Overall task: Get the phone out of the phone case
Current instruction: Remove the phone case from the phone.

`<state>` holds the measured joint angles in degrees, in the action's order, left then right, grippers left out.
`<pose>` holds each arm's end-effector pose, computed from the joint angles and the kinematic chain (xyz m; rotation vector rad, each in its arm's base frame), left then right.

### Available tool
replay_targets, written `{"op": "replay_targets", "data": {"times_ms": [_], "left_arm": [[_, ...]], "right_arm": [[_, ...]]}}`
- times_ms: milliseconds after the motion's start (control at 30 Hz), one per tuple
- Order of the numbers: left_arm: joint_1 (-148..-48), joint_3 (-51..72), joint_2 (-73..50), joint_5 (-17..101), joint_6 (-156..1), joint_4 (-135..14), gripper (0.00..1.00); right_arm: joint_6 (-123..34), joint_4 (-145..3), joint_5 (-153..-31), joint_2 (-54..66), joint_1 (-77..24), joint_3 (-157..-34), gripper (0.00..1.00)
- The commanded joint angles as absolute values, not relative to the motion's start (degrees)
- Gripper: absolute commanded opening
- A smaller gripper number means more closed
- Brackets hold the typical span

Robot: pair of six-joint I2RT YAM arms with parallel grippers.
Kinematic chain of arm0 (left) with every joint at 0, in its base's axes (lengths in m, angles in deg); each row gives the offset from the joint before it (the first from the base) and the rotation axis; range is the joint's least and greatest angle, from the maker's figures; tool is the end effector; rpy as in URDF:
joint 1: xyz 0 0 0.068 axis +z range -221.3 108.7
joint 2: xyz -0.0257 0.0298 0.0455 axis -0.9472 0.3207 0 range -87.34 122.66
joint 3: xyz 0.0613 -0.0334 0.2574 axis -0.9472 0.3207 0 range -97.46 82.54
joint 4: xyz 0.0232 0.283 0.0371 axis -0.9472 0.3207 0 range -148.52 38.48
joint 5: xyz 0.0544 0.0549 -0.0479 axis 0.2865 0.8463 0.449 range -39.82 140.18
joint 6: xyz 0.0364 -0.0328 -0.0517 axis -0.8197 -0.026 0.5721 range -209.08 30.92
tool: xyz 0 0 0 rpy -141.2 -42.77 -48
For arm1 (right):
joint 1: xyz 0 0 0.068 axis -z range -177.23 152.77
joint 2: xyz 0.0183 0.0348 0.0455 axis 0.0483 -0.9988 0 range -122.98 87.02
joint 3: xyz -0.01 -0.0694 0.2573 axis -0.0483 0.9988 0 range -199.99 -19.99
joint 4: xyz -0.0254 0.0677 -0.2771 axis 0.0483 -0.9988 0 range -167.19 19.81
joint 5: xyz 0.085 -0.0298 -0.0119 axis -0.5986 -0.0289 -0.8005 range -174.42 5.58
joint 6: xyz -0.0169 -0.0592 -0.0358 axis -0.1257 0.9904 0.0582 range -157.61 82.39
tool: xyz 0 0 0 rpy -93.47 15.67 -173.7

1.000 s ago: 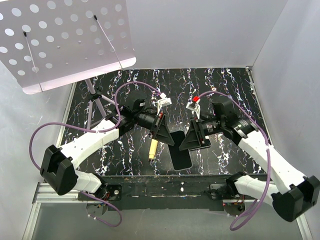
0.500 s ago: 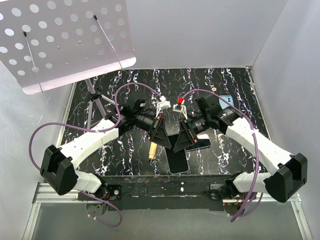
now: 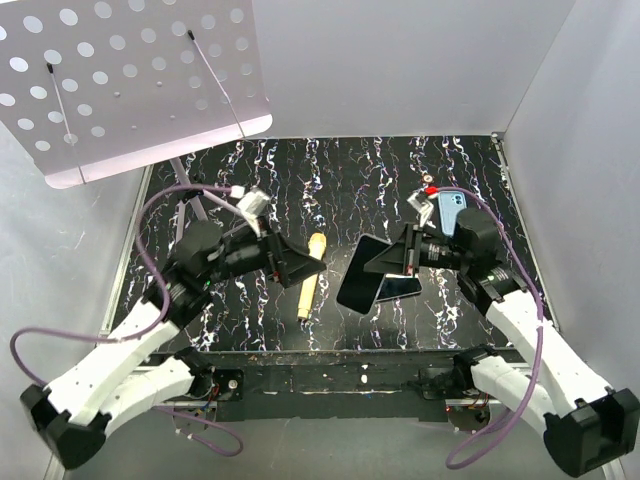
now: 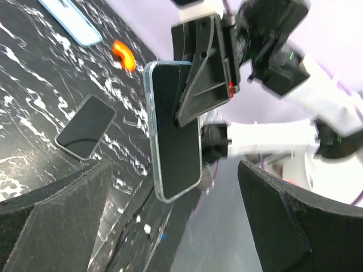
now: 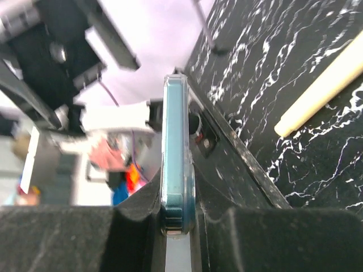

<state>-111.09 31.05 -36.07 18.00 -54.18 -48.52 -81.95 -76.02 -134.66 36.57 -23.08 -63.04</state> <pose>0.1734 -0.1851 0.3546 0.5400 1.8699 -1.4002 0.1976 0.1457 0.3112 -0.3939 2.0030 1.6059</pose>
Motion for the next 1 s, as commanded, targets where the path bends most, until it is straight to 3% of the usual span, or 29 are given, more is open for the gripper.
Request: {"op": "replay_targets", "data": {"times_ms": [0, 100, 200, 367, 467, 533, 700, 967], "left_arm": [[-110.8, 40.9, -41.6, 35.3, -40.9, -60.1, 0.9], [-110.7, 43.9, -39.7, 28.8, -36.4, -67.2, 0.84], [-110.8, 45.6, -36.6, 22.3, -32.5, -76.3, 0.74], [-111.2, 47.8, -33.0, 17.9, -28.4, -84.8, 0.61], [-111.9, 47.6, -31.5, 16.9, -28.3, -85.1, 0.71], [-112.2, 47.2, -30.5, 15.8, -28.2, -87.4, 0.72], [-113.0, 46.2, -27.6, 13.6, -27.7, -89.4, 0.49], [-113.4, 49.9, -27.7, 12.6, -24.6, -92.8, 0.37]], "right_arm": [[-110.2, -51.9, -135.2, 39.2, -14.8, -55.3, 0.01], [-124.1, -34.5, -137.0, 38.2, -12.4, -49.5, 0.01], [-128.1, -26.8, -137.9, 35.6, -12.1, -48.6, 0.01], [-123.6, -27.4, -137.7, 35.2, -12.1, -49.3, 0.01], [-121.4, -29.3, -138.4, 35.0, -12.2, -50.4, 0.01], [-120.5, -29.8, -138.7, 35.1, -12.2, -50.8, 0.01], [-119.4, -30.6, -137.1, 36.1, -12.2, -50.9, 0.01], [-118.6, -28.4, -133.6, 36.1, -12.1, -50.4, 0.01]]}}
